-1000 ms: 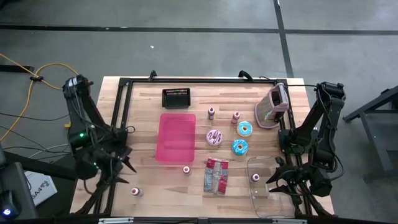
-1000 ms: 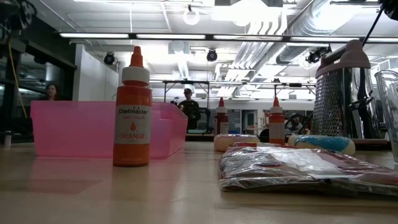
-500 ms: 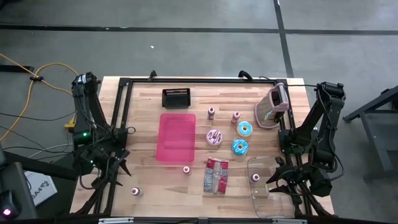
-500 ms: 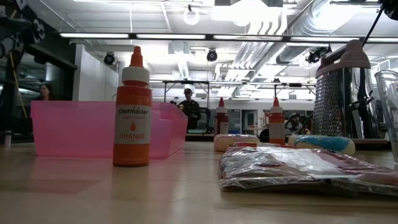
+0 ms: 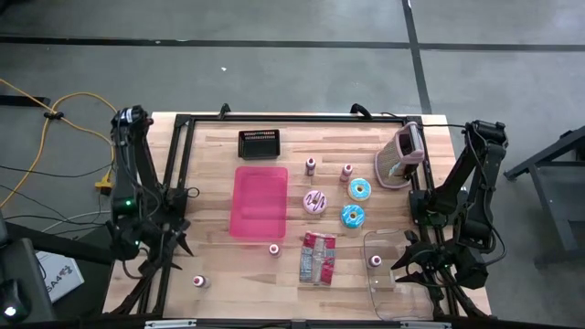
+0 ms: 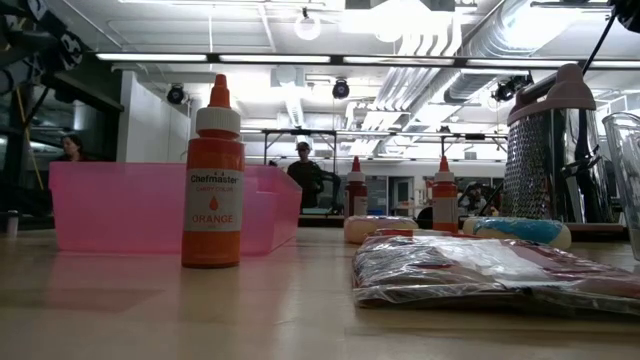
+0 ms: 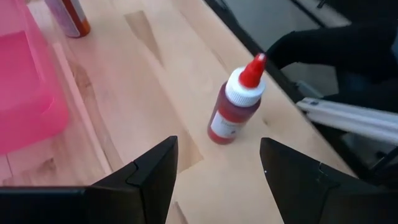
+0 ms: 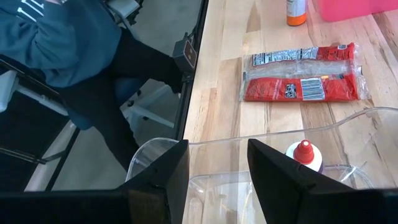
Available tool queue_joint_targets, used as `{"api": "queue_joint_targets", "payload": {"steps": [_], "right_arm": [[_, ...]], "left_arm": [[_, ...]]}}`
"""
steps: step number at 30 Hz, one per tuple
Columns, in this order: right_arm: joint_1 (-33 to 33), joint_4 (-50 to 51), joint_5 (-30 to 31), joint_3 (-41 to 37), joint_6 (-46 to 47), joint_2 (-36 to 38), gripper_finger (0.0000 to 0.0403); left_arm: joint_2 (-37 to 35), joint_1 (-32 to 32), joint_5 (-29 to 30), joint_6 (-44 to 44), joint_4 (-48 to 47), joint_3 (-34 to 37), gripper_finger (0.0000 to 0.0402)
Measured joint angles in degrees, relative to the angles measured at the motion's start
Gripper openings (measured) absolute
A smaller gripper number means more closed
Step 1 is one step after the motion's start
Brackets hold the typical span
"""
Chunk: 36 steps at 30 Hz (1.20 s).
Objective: Pick & Place Food Item
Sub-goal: Put the bottom red food coloring bottle into the transparent bin
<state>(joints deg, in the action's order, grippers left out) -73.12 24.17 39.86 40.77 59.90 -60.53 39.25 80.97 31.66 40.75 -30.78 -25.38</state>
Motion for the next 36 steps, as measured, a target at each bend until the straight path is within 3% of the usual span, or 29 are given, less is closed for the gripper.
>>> {"api": "queue_joint_targets", "payload": {"steps": [4,11,23,36], "right_arm": [[-0.01,-0.01,0.00,0.00,0.00,0.00,0.0151],[0.00,0.01,0.00,0.00,0.00,0.00,0.0151],[0.00,-0.01,0.01,0.00,0.00,0.00,0.0151],[-0.02,-0.01,0.01,0.00,0.00,0.00,0.0151]], "left_arm": [[2.03,-0.12,-2.00,-1.84,0.03,0.06,0.0220],[3.23,-5.44,-12.09,0.49,-0.56,0.06,0.0220],[3.23,-18.08,-22.24,-16.64,2.49,0.06,0.0220],[3.74,-26.56,-29.47,-25.12,3.04,0.06,0.0220]]}}
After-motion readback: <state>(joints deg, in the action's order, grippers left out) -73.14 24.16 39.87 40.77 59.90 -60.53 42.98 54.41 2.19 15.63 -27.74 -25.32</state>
